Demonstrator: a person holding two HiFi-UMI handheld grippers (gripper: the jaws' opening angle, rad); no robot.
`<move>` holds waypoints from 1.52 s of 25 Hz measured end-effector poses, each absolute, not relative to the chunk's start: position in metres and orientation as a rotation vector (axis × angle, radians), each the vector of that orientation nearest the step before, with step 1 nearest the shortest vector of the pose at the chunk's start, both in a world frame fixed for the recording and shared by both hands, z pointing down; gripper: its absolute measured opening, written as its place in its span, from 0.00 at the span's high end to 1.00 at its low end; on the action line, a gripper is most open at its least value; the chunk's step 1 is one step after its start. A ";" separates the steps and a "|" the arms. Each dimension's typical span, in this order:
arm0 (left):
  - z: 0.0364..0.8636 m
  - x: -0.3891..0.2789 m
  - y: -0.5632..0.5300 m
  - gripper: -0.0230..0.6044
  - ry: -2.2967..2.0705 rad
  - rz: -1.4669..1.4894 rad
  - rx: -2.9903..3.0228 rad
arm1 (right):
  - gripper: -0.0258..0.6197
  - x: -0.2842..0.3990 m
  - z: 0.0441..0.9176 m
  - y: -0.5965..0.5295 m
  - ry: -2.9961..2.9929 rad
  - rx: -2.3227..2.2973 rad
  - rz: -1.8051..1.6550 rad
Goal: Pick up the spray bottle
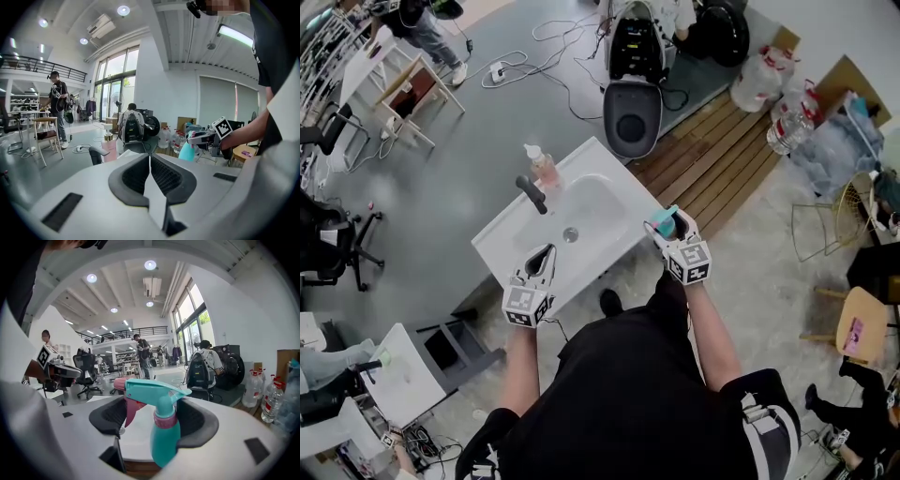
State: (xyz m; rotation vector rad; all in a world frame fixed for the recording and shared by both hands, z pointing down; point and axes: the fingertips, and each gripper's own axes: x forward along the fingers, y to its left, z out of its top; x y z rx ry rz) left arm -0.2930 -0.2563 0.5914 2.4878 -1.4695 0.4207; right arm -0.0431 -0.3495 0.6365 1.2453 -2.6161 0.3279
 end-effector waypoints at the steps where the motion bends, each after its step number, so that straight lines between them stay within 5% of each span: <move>1: 0.592 -0.294 -0.255 0.92 -1.469 0.415 2.488 | 0.44 -0.045 0.634 -0.346 -2.617 1.243 0.320; 38: 0.589 -0.297 -0.244 0.92 -1.460 0.388 2.502 | 0.44 -0.064 0.601 -0.318 -2.684 1.184 0.290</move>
